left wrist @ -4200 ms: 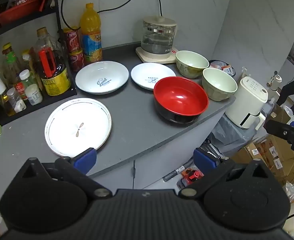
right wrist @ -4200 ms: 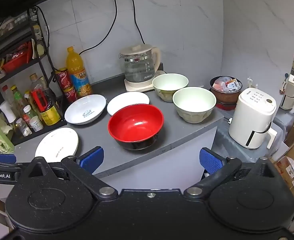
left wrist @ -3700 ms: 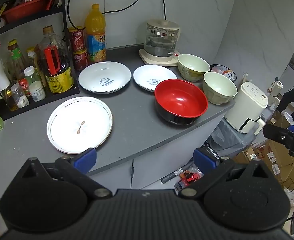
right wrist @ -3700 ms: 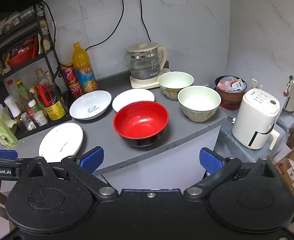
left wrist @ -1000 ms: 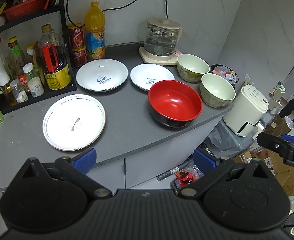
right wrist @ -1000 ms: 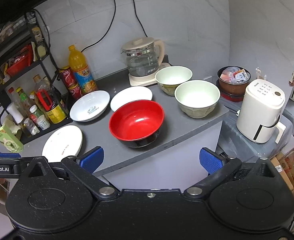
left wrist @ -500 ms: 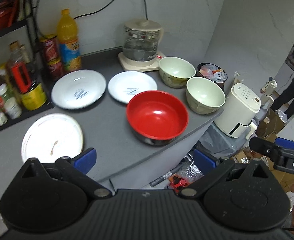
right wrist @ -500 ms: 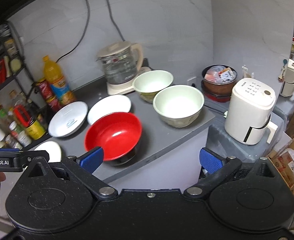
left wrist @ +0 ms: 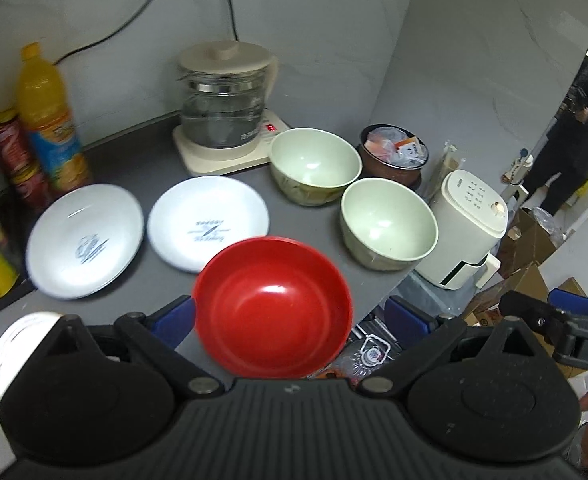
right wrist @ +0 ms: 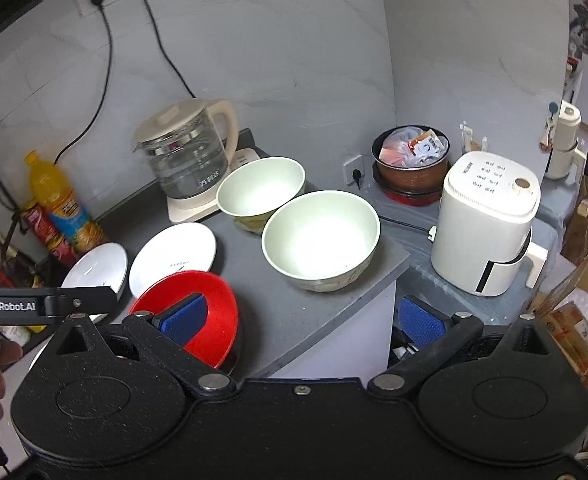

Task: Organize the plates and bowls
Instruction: 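Move both grippers toward the larger cream bowl beside the red bowl, then close both grippers on the rim of the larger cream bowl, then lift the cream bowl with both grippers and carry it over the red bowl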

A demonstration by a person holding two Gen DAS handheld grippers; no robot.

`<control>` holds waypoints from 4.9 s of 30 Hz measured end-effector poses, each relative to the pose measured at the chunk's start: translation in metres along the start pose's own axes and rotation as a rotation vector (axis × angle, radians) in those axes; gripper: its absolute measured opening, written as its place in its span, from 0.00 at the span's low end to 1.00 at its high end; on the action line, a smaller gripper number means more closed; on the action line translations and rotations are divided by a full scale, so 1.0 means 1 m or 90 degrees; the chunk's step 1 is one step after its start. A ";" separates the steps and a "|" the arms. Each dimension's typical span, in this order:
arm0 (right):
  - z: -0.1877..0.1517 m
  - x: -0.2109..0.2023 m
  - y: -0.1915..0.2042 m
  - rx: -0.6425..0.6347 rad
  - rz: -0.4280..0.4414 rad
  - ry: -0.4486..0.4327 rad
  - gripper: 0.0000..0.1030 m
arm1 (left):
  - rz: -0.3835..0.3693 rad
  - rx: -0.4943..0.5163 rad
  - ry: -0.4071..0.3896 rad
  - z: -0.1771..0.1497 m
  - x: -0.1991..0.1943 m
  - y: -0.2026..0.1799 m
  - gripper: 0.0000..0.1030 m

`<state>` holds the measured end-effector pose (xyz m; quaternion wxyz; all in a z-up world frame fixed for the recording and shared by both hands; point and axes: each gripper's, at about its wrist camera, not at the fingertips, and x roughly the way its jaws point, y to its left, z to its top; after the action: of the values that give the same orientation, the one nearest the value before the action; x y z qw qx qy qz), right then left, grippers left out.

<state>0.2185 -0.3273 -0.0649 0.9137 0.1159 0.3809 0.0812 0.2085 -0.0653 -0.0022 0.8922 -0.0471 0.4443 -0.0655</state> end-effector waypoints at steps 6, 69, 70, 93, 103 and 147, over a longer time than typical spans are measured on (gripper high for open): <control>0.006 0.021 -0.010 0.024 -0.022 -0.002 0.99 | -0.032 0.021 0.013 0.020 0.033 -0.004 0.97; 0.043 0.142 -0.057 0.148 -0.034 0.086 0.17 | -0.112 -0.029 0.174 0.097 0.241 -0.043 0.08; 0.045 0.137 -0.055 0.143 -0.029 0.083 0.17 | -0.114 -0.030 0.167 0.096 0.235 -0.043 0.08; 0.027 0.085 0.003 0.067 0.085 0.049 0.17 | -0.073 -0.148 0.074 0.062 0.115 0.006 0.08; 0.010 0.090 0.030 0.069 0.133 0.084 0.17 | -0.050 -0.256 0.059 0.039 0.094 0.050 0.07; -0.025 0.133 0.034 0.214 0.146 0.202 0.11 | 0.008 -0.434 0.149 -0.027 0.117 0.124 0.08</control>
<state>0.2908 -0.2599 -0.1630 0.7953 0.2944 0.5119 0.1368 0.2659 0.0379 -0.1282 0.7684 -0.3317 0.5403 0.0871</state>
